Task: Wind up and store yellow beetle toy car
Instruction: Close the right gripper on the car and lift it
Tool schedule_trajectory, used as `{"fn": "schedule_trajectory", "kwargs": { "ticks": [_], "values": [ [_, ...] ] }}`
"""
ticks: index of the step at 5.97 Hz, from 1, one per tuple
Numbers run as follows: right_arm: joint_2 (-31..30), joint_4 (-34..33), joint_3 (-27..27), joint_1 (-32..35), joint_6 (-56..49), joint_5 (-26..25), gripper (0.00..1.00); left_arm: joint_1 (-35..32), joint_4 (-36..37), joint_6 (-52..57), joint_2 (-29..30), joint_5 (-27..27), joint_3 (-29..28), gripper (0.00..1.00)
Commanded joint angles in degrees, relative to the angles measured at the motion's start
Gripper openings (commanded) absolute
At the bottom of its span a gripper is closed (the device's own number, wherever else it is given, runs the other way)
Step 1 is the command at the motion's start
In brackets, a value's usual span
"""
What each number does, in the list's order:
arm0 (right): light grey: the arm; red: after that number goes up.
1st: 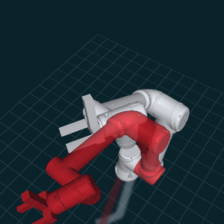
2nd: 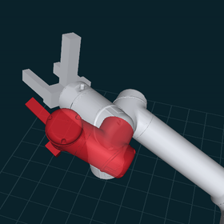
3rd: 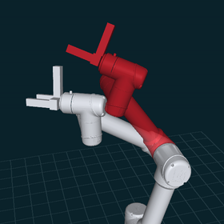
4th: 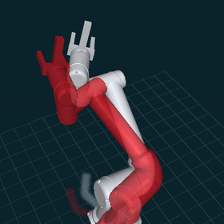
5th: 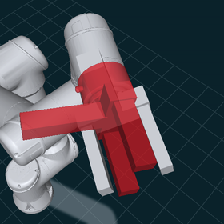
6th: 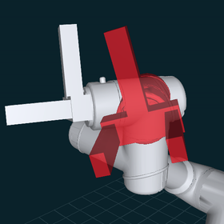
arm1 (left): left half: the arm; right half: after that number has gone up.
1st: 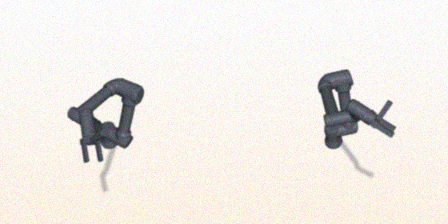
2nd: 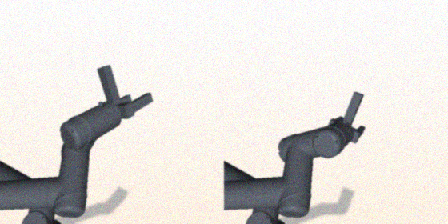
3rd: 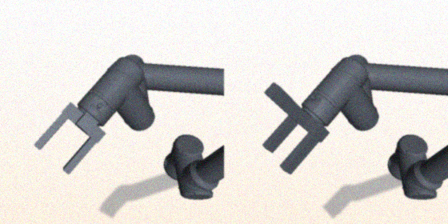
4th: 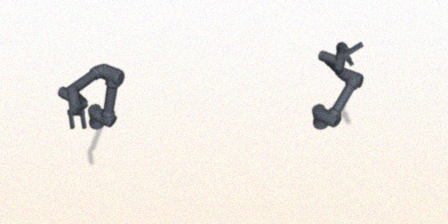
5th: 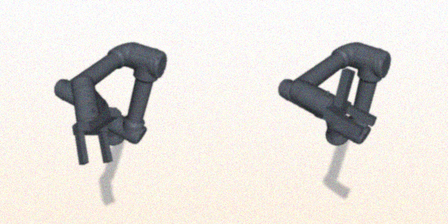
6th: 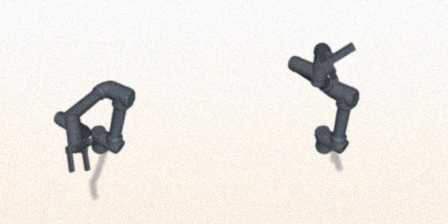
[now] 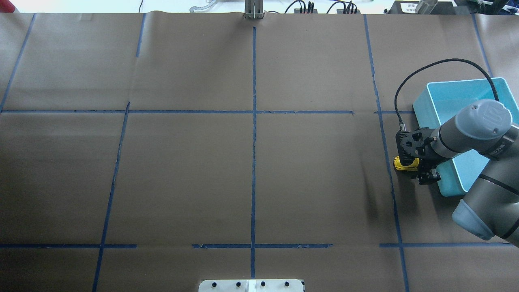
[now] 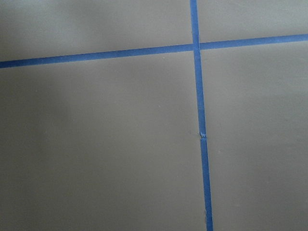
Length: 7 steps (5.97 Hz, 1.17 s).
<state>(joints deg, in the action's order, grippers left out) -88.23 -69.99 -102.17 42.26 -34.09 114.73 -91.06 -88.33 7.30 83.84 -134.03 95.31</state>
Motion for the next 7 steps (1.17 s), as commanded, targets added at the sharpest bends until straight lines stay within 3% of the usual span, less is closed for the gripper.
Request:
{"fn": "schedule_trajectory", "kwargs": {
  "ticks": [1,3,4,6,7],
  "values": [
    [0.07,0.03,-0.31,-0.07,-0.01,-2.47,0.00,0.00,0.00,0.00,0.00,0.00,-0.04,1.00],
    [-0.89,-0.67,-3.63,0.63,0.60,-3.28,0.00,0.00,0.00,0.00,-0.08,0.00,-0.39,1.00],
    [-2.11,-2.59,-9.05,0.81,1.04,-3.63,0.00,0.00,0.00,0.09,-0.08,0.00,-0.48,1.00],
    [-2.04,-21.07,-25.82,2.38,1.67,-3.03,0.00,0.00,0.00,0.09,-0.08,0.00,-0.48,1.00],
    [-2.82,-21.85,-25.98,5.87,-1.30,-1.45,0.00,0.00,0.00,0.09,-0.08,0.00,-0.48,1.00]
  ]
}}
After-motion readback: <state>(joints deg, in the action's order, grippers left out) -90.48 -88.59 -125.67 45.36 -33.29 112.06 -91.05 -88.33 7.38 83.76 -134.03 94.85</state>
